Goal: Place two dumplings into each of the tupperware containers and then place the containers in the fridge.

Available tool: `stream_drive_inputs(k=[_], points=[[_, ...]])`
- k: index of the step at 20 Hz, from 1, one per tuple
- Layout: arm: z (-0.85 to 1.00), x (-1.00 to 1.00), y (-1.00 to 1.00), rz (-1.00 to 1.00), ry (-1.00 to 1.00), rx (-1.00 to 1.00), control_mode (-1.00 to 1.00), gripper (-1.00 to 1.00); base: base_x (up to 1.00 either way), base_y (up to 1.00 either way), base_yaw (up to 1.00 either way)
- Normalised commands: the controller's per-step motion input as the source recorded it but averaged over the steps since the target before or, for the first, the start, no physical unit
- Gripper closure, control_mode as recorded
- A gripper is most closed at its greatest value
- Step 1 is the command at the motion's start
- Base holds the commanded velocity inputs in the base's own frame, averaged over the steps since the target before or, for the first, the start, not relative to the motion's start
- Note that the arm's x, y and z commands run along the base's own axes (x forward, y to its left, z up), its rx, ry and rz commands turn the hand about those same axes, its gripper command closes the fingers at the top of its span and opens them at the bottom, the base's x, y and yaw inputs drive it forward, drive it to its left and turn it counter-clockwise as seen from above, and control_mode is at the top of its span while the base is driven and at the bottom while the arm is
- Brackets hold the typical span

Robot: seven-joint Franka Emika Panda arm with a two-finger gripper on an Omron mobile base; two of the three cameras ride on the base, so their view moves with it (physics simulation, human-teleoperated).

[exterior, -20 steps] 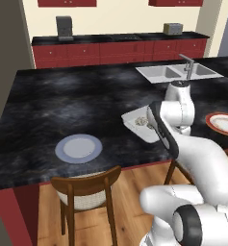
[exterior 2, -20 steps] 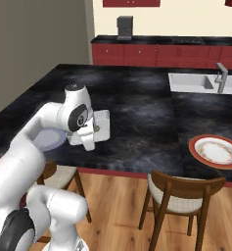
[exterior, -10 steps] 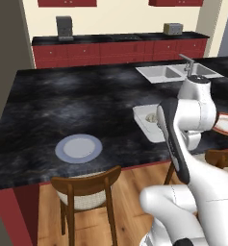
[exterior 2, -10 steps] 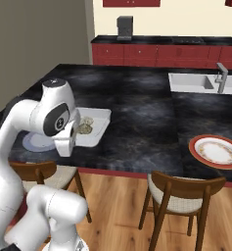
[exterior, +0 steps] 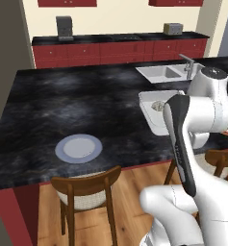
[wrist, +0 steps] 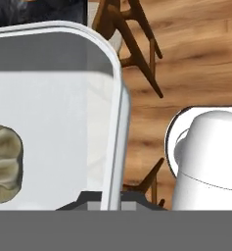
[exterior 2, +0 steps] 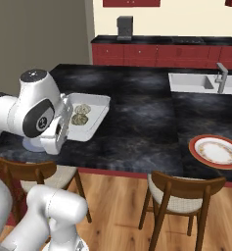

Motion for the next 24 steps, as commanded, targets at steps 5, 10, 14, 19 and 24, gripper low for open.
stream_drive_inputs(k=[5, 10, 14, 19, 24], points=[[0.27, -0.16, 0.03, -0.01, 0.24, 0.00, -1.00, 1.00, 0.00, 0.00, 0.00], [0.01, -0.30, 0.01, 0.01, 0.03, 0.00, -1.00, 1.00, 0.00, 0.00, 0.00], [0.00, -0.06, 0.26, 0.00, 0.01, -0.03, -1.00, 1.00, 0.00, 0.00, 0.00], [0.00, 0.00, 0.05, 0.01, 0.00, 0.00, 1.00, 1.00, 0.00, 0.00, 0.00], [0.00, 0.00, 0.00, 0.00, 0.00, 0.00, 1.00, 1.00, -0.77, -0.32, -0.53]])
